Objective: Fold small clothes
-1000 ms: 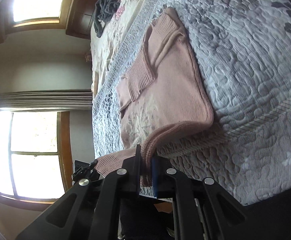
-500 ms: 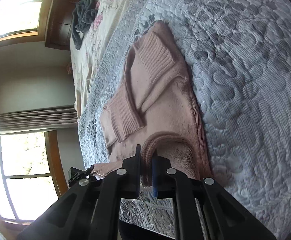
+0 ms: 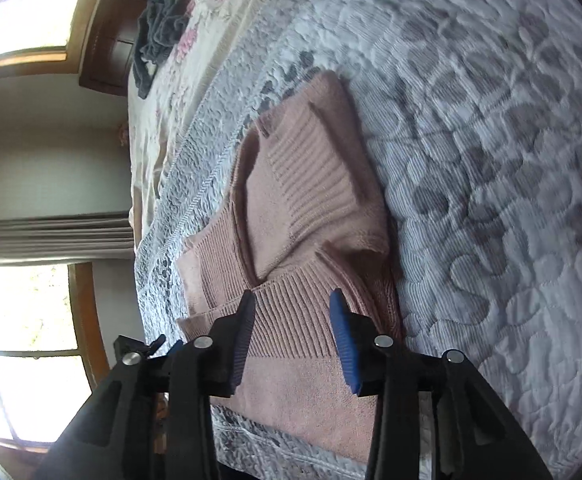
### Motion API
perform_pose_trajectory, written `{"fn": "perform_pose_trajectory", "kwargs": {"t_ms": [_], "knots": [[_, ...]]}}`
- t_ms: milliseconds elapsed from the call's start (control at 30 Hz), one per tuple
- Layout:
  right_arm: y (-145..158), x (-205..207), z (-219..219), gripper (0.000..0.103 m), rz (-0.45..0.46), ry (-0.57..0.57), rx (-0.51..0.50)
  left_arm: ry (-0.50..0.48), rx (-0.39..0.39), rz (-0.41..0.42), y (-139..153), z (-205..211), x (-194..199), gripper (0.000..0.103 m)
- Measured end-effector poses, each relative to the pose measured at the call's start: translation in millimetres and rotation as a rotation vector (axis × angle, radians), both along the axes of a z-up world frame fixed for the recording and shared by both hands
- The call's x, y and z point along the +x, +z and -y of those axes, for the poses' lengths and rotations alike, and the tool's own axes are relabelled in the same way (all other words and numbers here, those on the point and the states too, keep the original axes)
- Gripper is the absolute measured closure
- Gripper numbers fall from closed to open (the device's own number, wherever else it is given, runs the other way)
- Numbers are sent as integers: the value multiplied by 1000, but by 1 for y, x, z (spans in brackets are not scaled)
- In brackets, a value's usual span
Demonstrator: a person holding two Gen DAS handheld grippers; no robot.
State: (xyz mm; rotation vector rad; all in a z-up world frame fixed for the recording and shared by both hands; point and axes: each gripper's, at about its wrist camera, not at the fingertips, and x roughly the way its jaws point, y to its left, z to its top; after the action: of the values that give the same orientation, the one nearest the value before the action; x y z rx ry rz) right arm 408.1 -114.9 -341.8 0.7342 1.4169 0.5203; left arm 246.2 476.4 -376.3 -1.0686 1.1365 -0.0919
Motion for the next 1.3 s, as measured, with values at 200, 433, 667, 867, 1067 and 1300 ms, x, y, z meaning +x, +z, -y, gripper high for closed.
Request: {"fn": "perform_pose_trajectory", "kwargs": {"t_ms": [200, 433, 667, 867, 1067, 1300], "knots": [[15, -8, -26, 63, 169, 170, -222, -134, 196, 50, 19, 12, 7, 46], [-19, -12, -38, 62, 179, 219, -301, -224, 325, -24, 1, 30, 26, 42], [-19, -20, -51, 75, 239, 280, -369, -282, 424, -41, -5, 47, 31, 91], [-3, -33, -48, 92, 320, 264, -410, -264, 489, 59, 16, 59, 16, 95], [29, -51, -38, 94, 404, 189, -391, -169, 457, 164, 47, 49, -4, 96], [77, -38, -39, 94, 509, 117, -376, -132, 436, 261, 84, 38, 8, 96]]}}
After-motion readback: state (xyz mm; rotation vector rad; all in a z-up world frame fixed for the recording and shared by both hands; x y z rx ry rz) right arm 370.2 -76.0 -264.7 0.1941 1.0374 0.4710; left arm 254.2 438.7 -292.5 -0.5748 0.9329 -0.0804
